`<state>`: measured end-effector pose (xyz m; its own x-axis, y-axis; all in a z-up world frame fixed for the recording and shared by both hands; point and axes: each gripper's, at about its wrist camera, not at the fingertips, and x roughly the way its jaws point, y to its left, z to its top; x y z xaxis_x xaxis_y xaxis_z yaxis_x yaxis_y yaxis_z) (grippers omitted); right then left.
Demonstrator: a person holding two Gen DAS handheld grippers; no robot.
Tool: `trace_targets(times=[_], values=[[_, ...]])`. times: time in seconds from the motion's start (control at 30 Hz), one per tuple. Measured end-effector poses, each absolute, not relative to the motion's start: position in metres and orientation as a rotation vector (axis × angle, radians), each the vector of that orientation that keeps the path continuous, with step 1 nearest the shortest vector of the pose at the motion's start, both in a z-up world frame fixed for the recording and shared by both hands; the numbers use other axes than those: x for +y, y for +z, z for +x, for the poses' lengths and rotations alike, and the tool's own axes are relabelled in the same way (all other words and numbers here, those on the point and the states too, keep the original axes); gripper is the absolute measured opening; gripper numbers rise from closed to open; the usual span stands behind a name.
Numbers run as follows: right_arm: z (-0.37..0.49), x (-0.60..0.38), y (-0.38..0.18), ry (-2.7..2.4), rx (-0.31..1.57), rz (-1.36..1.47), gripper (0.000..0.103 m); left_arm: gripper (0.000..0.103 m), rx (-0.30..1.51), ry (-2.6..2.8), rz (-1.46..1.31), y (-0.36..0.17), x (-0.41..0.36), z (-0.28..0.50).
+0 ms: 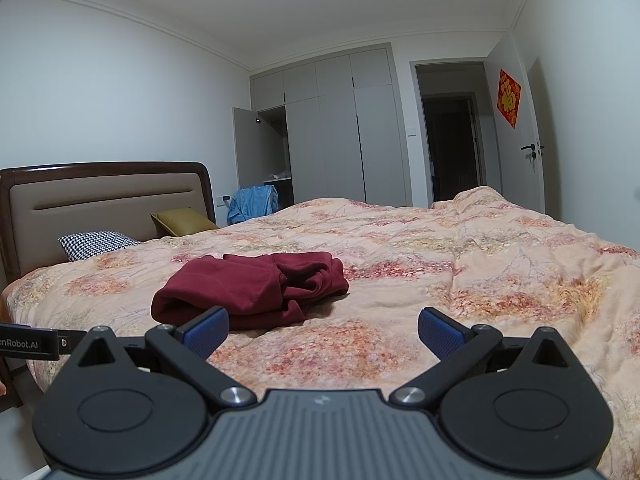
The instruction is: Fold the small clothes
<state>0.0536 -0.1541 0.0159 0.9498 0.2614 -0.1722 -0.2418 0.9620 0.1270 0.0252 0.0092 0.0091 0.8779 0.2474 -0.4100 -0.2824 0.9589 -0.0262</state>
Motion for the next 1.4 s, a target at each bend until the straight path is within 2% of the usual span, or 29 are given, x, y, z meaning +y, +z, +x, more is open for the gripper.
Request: trace_targets(times=[1.4], values=[[0.0546,-0.1539,0.014,0.258,0.198,0.104,0.103,0.102,0.464,0.311,-0.108,0.0052,0.007,0.0277]])
